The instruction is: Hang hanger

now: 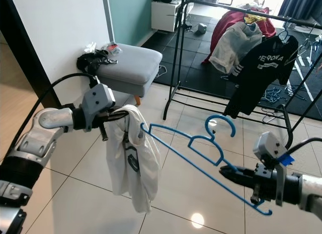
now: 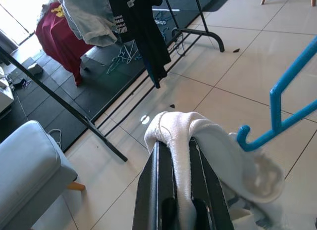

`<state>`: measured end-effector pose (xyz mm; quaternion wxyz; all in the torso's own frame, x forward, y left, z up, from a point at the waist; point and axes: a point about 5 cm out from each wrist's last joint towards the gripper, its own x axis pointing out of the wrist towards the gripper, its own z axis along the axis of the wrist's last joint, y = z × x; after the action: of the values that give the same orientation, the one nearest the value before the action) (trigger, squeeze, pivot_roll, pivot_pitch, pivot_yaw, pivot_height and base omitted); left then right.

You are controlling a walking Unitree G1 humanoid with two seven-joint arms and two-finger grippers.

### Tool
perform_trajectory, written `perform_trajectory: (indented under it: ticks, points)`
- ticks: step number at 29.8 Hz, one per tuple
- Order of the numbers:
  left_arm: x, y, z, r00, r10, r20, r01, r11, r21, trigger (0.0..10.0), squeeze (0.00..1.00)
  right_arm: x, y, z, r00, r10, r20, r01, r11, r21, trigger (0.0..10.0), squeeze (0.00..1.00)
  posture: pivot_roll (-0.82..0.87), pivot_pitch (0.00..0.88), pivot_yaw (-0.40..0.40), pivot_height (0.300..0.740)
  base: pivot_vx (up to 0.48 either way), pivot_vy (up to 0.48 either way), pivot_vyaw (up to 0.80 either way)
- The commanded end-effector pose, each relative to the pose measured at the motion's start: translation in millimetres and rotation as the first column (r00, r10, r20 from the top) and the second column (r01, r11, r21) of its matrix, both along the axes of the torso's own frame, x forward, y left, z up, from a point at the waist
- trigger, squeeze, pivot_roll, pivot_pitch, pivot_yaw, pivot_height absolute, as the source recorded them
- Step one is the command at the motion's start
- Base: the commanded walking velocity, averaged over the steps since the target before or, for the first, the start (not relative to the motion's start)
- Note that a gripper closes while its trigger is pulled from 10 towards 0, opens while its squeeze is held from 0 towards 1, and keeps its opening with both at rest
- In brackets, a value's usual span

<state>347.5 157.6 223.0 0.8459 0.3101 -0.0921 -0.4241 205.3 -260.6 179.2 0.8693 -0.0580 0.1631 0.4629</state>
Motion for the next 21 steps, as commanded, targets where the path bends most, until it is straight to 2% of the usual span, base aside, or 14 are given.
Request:
perform_trajectory:
  ticks: [1,4,7,9,16,19,21]
  points:
    - [-1.5,-10.0,5.2,0.999,-0.016,0.044,0.016,1.0,-0.017,10.0,0.0,-3.9,4.3,1.5,1.0,0.021,-0.01,-0.021,0.999,0.04,10.0,0.0,-0.07,0.077,-0.042,0.74,0.0,0.0,0.0]
    - [-3.5,-22.8,7.4,0.997,-0.037,0.063,0.04,0.998,-0.047,10.0,0.0,-4.0,12.6,-5.3,0.999,0.032,-0.019,-0.03,0.997,0.067,10.0,0.0,-0.07,0.078,-0.044,0.74,0.0,0.0,0.0]
    - [-4.3,-27.3,8.6,0.997,-0.046,0.069,0.05,0.997,-0.056,10.0,0.0,-2.7,15.2,-8.3,0.999,0.028,-0.017,-0.027,0.997,0.069,10.0,0.0,-0.06,0.079,-0.044,0.74,0.0,0.0,0.0]
    - [-6.0,-34.5,13.2,0.994,-0.069,0.081,0.075,0.995,-0.072,10.0,0.0,5.2,19.7,-10.9,1.0,-0.004,0.016,0.003,0.997,0.079,10.0,0.0,-0.06,0.079,-0.043,0.74,0.0,0.0,0.0]
    - [-6.9,-36.4,17.5,0.992,-0.079,0.094,0.086,0.994,-0.072,10.0,0.0,10.1,22.1,0.2,0.997,-0.022,0.07,0.013,0.991,0.13,10.0,0.0,-0.05,0.084,-0.042,0.74,0.0,0.0,0.0]
    - [-5.7,-32.0,13.0,0.995,-0.061,0.081,0.067,0.996,-0.066,10.0,0.0,6.6,19.6,17.3,0.994,-0.033,0.1,0.008,0.97,0.245,10.0,0.0,-0.06,0.087,-0.046,0.74,0.0,0.0,0.0]
    - [-5.4,-31.2,10.9,0.996,-0.056,0.076,0.061,0.996,-0.066,10.0,0.0,2.9,20.6,20.5,0.995,-0.017,0.096,-0.01,0.962,0.272,10.0,0.0,-0.06,0.089,-0.047,0.74,0.0,0.0,0.0]
